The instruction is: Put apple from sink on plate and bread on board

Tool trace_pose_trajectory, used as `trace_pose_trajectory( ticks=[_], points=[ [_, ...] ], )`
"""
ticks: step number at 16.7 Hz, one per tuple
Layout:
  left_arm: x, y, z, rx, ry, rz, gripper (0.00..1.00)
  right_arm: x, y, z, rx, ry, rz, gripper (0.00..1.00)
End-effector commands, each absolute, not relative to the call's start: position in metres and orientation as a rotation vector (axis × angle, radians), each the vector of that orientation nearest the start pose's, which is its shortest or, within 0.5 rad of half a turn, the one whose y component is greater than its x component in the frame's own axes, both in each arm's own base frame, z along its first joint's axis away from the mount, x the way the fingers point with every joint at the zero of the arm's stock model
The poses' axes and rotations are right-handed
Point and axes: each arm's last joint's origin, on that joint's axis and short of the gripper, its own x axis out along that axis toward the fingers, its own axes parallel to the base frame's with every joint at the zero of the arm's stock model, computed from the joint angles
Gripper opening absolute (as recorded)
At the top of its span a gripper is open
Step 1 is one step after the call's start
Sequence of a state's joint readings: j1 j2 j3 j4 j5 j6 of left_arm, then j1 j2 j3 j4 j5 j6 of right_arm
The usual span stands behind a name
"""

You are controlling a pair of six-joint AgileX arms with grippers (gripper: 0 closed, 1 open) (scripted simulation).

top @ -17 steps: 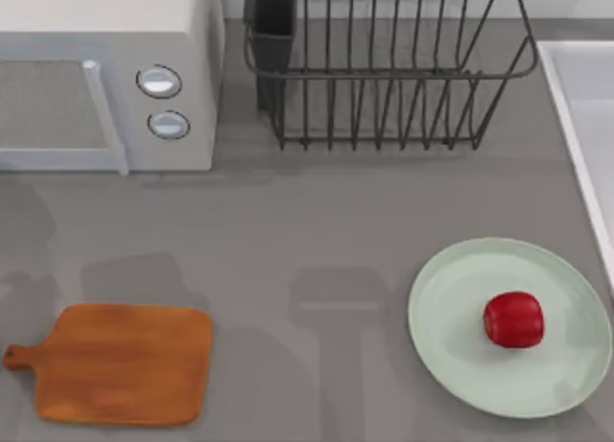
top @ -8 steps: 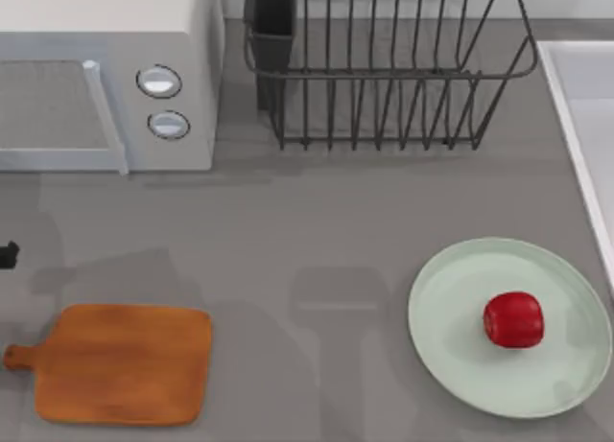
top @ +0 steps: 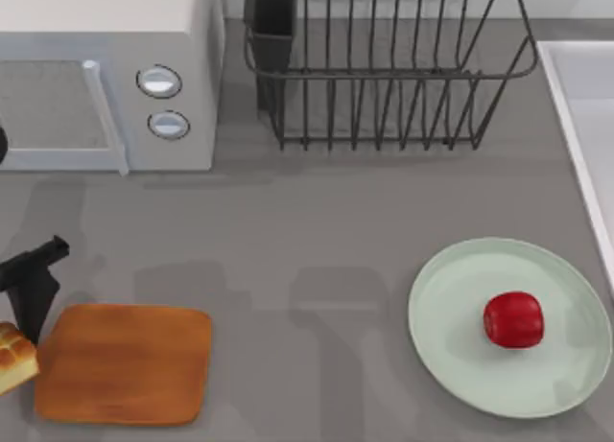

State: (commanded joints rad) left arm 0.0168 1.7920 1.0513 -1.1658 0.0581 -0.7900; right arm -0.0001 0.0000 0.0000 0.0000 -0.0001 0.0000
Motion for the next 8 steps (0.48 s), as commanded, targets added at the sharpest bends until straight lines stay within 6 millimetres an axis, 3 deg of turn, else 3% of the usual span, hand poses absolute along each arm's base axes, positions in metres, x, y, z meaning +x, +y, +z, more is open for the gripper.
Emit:
trace_pose_trajectory(
  ticks=[4,8],
  points=[
    [0.263,-0.022,0.145,-0.780,1.681,1.019,0.00,0.106,-0.001,0.160,0.000,0.000,0.000,1.00],
    [0.253,-0.047,0.152,-0.943,1.497,1.200,0.00,0.106,-0.001,0.160,0.000,0.000,0.000,1.00]
  ],
)
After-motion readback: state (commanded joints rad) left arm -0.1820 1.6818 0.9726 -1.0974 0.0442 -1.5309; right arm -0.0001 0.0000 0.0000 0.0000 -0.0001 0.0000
